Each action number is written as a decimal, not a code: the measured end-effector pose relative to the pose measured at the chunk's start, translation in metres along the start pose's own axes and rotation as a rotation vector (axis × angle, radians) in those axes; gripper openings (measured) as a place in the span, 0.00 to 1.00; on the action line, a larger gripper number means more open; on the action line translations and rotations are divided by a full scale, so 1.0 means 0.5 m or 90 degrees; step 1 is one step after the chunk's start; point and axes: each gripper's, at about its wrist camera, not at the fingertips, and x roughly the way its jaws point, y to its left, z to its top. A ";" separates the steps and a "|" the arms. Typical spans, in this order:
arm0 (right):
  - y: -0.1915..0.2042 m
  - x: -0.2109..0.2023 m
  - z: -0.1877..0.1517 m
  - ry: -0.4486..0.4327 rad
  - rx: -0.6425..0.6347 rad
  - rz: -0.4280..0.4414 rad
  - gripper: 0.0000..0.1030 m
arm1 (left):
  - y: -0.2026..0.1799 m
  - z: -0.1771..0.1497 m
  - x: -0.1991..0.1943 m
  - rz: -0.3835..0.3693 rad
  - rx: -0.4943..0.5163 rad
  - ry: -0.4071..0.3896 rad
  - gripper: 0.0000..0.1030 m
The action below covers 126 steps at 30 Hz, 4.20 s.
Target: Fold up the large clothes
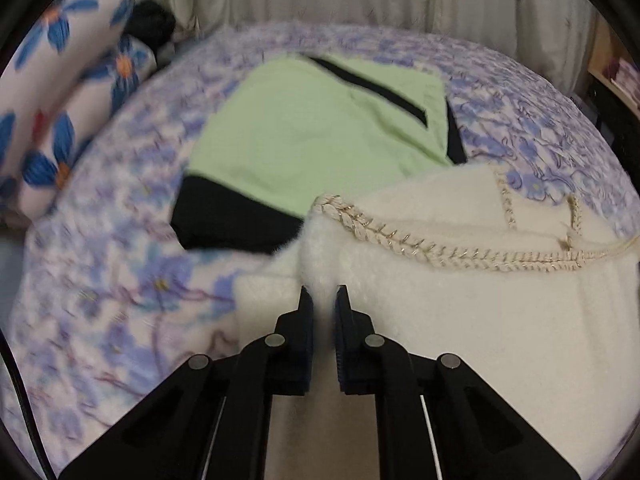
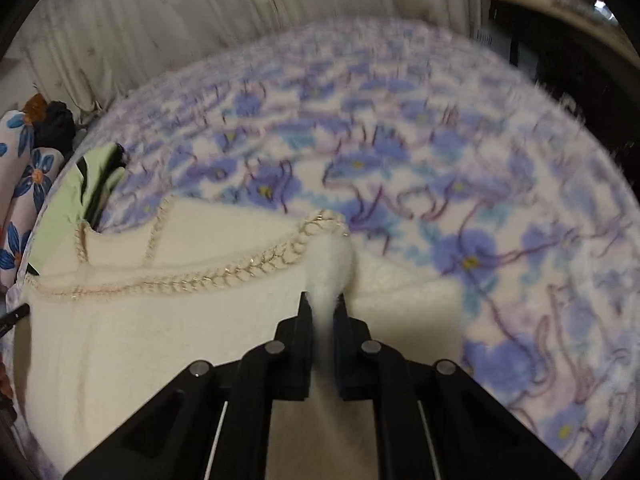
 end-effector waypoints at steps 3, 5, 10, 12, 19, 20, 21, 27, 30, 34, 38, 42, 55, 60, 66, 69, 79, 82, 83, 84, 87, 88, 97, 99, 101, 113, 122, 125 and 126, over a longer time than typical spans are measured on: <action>-0.027 -0.066 0.009 -0.060 0.049 0.013 0.06 | -0.003 0.020 -0.041 -0.002 -0.012 -0.030 0.06; -0.035 -0.096 0.026 -0.089 0.066 0.015 0.06 | -0.005 0.041 -0.060 -0.012 -0.031 -0.048 0.06; -0.021 -0.083 0.079 -0.108 0.076 -0.009 0.06 | -0.016 0.098 -0.050 0.011 -0.057 -0.082 0.06; -0.020 -0.047 0.087 -0.094 0.085 -0.028 0.06 | -0.017 0.109 -0.006 0.032 -0.065 -0.061 0.06; -0.047 0.130 0.032 0.042 0.103 -0.098 0.07 | -0.027 0.066 0.135 0.072 -0.060 -0.005 0.06; -0.053 0.132 0.031 0.041 0.115 -0.099 0.07 | -0.031 0.065 0.137 0.078 -0.054 -0.009 0.06; -0.056 0.132 0.034 0.046 0.120 -0.098 0.09 | -0.033 0.066 0.137 0.080 -0.052 -0.010 0.07; -0.003 0.058 0.049 0.022 0.076 -0.161 0.23 | -0.043 0.070 0.068 0.115 -0.023 -0.059 0.20; 0.071 -0.003 0.046 -0.033 0.039 -0.101 0.24 | -0.070 0.058 0.001 0.079 -0.021 -0.120 0.20; 0.224 -0.014 0.018 -0.009 -0.033 0.029 0.29 | -0.140 0.032 -0.038 -0.026 -0.025 -0.099 0.20; 0.358 0.044 -0.023 0.056 -0.118 0.086 0.29 | -0.214 0.004 -0.006 -0.072 -0.006 -0.035 0.20; 0.382 0.108 -0.043 0.085 -0.165 0.060 0.28 | -0.251 -0.023 0.052 -0.026 0.044 -0.022 0.21; 0.017 0.074 0.011 0.049 -0.008 -0.206 0.66 | -0.057 0.023 0.077 0.050 -0.049 -0.018 0.66; 0.082 -0.051 -0.044 -0.009 0.008 -0.087 0.66 | -0.080 -0.009 -0.020 0.045 -0.025 -0.046 0.66; 0.238 -0.138 -0.146 -0.002 -0.027 0.092 0.66 | -0.156 -0.106 -0.143 -0.039 -0.010 -0.042 0.74; 0.297 -0.144 -0.203 0.026 -0.067 0.147 0.66 | -0.197 -0.178 -0.162 -0.079 -0.006 -0.031 0.74; 0.141 -0.125 -0.288 0.038 -0.070 -0.029 0.57 | -0.141 -0.293 -0.123 0.022 -0.032 -0.019 0.75; 0.065 -0.132 -0.289 0.044 -0.020 -0.048 0.57 | -0.114 -0.294 -0.125 0.020 -0.049 -0.013 0.75; 0.049 -0.137 -0.289 0.043 -0.009 -0.057 0.57 | -0.109 -0.296 -0.127 0.026 -0.052 -0.013 0.75; 0.040 -0.139 -0.288 0.042 -0.003 -0.063 0.57 | -0.107 -0.296 -0.129 0.030 -0.053 -0.014 0.75; 0.027 -0.140 -0.293 0.043 0.005 -0.070 0.57 | -0.107 -0.294 -0.131 0.042 -0.052 -0.013 0.75; 0.028 -0.138 -0.292 0.044 0.001 -0.075 0.57 | -0.104 -0.293 -0.130 0.044 -0.051 -0.012 0.75; 0.043 -0.180 -0.298 0.063 0.035 -0.104 0.59 | -0.102 -0.299 -0.168 0.057 -0.046 0.017 0.75; 0.052 -0.195 -0.305 0.067 0.044 -0.094 0.59 | -0.100 -0.307 -0.181 0.050 -0.053 0.032 0.76; 0.070 -0.215 -0.315 0.059 0.041 -0.079 0.59 | -0.095 -0.315 -0.194 0.031 -0.066 0.048 0.77; 0.179 -0.316 -0.354 0.025 -0.017 -0.009 0.59 | -0.088 -0.352 -0.286 -0.057 -0.106 0.074 0.85; 0.258 -0.349 -0.376 -0.031 -0.073 0.007 0.59 | -0.075 -0.392 -0.300 -0.176 -0.153 0.065 0.85; 0.279 -0.336 -0.384 -0.037 -0.086 0.017 0.59 | -0.066 -0.414 -0.269 -0.240 -0.192 0.058 0.85; 0.286 -0.329 -0.384 -0.036 -0.087 0.023 0.59 | -0.063 -0.420 -0.256 -0.253 -0.205 0.055 0.85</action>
